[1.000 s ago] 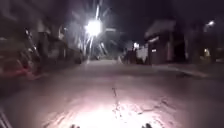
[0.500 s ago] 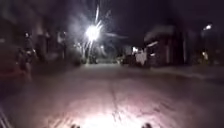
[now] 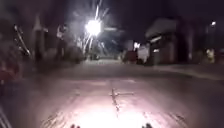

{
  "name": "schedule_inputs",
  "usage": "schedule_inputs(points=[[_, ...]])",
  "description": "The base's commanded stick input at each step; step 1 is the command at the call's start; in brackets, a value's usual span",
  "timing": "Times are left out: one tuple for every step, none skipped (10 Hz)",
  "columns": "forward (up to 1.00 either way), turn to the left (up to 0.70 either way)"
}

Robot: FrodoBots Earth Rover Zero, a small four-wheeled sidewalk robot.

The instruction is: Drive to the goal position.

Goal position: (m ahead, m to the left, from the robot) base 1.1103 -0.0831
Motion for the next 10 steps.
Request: schedule_inputs(points=[[1.00, 0.35], [1.00, 0.29], [1.00, 0.23], [1.00, 0.17], [1.00, 0.10], [1.00, 0.04], [1.00, 0.00], [1.00, 0.00], [1.00, 0.00], [1.00, 0.00]])
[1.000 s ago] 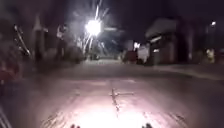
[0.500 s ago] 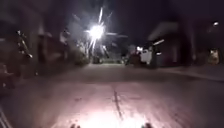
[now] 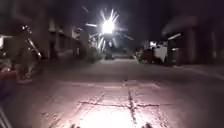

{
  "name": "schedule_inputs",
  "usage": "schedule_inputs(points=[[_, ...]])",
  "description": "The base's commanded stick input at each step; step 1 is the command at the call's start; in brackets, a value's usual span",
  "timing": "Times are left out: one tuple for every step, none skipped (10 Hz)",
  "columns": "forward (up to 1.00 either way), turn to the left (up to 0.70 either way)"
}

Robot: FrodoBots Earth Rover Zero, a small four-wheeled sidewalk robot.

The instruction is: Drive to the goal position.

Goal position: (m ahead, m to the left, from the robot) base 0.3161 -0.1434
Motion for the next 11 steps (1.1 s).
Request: schedule_inputs(points=[[1.00, 0.00], [1.00, 0.00], [1.00, 0.00], [1.00, 0.00], [1.00, 0.00], [1.00, 0.00], [1.00, 0.00], [1.00, 0.00], [1.00, 0.00], [1.00, 0.00], [1.00, 0.00]])
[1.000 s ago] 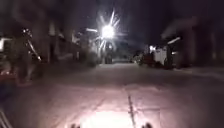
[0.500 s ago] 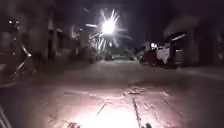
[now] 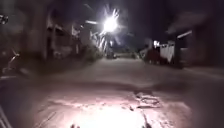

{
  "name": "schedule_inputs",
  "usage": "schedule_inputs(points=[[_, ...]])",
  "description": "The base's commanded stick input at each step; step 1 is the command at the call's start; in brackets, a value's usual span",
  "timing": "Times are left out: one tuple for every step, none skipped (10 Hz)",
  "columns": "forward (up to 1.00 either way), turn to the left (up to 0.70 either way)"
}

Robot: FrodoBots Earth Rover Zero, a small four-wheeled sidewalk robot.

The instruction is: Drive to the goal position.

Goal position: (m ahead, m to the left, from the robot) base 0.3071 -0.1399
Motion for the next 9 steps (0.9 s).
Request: schedule_inputs(points=[[1.00, 0.00], [1.00, 0.00], [1.00, 0.00], [1.00, 0.00], [1.00, 0.00], [1.00, 0.00], [1.00, 0.00], [1.00, 0.00], [1.00, 0.00]])
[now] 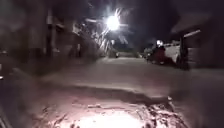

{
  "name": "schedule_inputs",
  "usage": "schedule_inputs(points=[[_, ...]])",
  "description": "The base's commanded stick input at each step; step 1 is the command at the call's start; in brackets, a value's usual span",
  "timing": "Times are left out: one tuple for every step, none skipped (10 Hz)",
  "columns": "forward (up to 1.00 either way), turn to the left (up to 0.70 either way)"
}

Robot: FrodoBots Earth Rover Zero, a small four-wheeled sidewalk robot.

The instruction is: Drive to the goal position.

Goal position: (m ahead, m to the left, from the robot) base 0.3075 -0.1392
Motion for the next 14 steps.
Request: schedule_inputs(points=[[1.00, 0.00], [1.00, 0.00], [1.00, 0.00], [1.00, 0.00], [1.00, 0.00], [1.00, 0.00], [1.00, 0.00], [1.00, 0.00], [1.00, -0.01], [1.00, -0.02], [1.00, -0.03], [1.00, -0.03], [1.00, -0.04], [1.00, -0.05]])
